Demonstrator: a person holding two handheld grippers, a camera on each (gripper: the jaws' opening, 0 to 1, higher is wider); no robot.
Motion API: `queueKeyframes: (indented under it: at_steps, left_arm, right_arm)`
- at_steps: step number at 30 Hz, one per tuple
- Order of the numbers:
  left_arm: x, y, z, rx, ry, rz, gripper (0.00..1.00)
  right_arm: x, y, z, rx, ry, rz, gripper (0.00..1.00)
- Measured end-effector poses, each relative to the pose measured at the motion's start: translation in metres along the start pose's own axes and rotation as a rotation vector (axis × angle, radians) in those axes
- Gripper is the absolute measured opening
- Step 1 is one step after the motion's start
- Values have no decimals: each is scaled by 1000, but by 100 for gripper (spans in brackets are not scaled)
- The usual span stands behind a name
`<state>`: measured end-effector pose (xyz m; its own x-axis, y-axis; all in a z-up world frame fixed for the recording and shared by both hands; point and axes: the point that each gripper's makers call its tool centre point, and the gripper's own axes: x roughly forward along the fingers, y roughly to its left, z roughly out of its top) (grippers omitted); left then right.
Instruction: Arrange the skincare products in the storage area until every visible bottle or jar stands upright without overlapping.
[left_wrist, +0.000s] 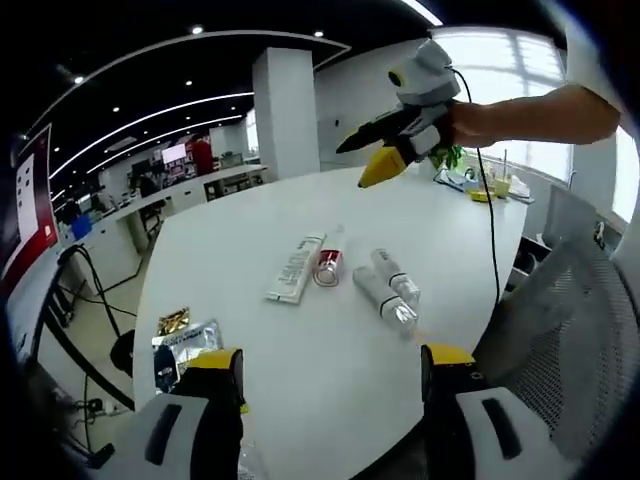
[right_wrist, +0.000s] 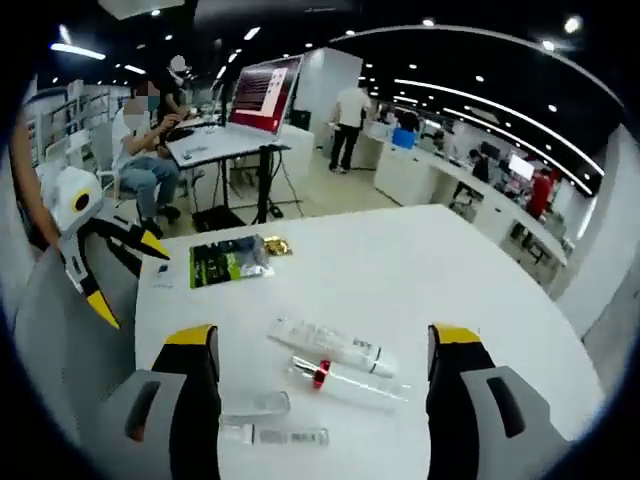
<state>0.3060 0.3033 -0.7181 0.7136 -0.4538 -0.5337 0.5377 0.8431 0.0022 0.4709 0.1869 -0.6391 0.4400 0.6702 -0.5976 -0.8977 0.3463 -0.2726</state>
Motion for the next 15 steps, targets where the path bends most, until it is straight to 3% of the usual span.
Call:
queueKeyframes:
  at_steps: [5,11,13,15]
  left_arm:
    - [0,2,-2,-1,10,8,75]
    - [1,4,-4,-7,18,19,75]
    - [1,4,-6,-5,28,19,75]
    - [2,3,-8,-10,35,13,74]
  right_arm:
    - [28,-16,-7,-156,72,68,73]
    - [56,-29,-16,-268,162,139,65]
    - [67,-34,-18,-286,187,163,62]
    - [78,-32,-22,-244,208,228,54]
